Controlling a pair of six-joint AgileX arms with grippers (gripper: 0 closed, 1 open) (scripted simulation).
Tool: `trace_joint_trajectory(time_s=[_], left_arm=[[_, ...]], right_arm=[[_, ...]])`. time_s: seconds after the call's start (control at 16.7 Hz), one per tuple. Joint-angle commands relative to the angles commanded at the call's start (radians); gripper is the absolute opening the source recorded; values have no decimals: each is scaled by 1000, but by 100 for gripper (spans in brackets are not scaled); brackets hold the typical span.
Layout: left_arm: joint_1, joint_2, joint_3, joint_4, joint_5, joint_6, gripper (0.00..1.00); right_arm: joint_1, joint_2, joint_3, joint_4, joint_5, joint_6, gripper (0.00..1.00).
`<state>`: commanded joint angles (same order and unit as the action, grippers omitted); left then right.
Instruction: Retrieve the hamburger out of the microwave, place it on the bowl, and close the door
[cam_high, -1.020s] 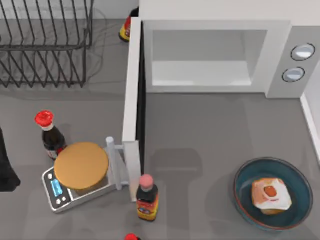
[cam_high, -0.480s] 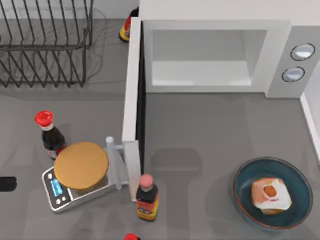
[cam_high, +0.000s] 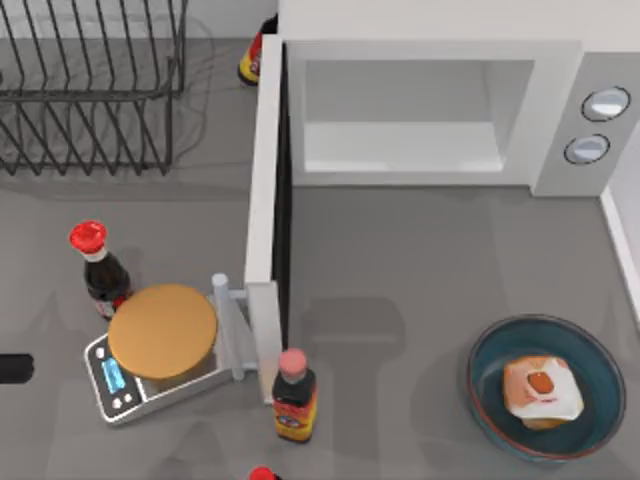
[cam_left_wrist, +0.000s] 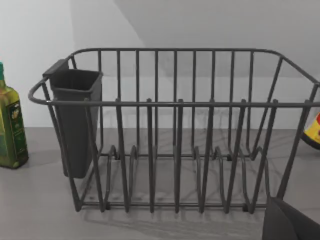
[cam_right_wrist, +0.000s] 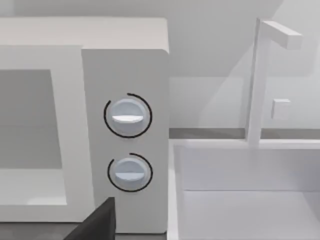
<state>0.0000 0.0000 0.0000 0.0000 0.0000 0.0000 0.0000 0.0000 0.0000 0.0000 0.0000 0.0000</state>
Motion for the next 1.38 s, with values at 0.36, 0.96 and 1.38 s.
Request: trace_joint_trajectory(time_s=[0.36,0.96,1.38], left_arm=[[-14,17,4,17,-14,0,0],[-196,314,57,257,-195,5,0],[-270,343,50,291,-270,5,0]], right_arm=[[0,0,0,0,0,0,100],[0,0,0,0,0,0,100],[0,0,0,0,0,0,100]])
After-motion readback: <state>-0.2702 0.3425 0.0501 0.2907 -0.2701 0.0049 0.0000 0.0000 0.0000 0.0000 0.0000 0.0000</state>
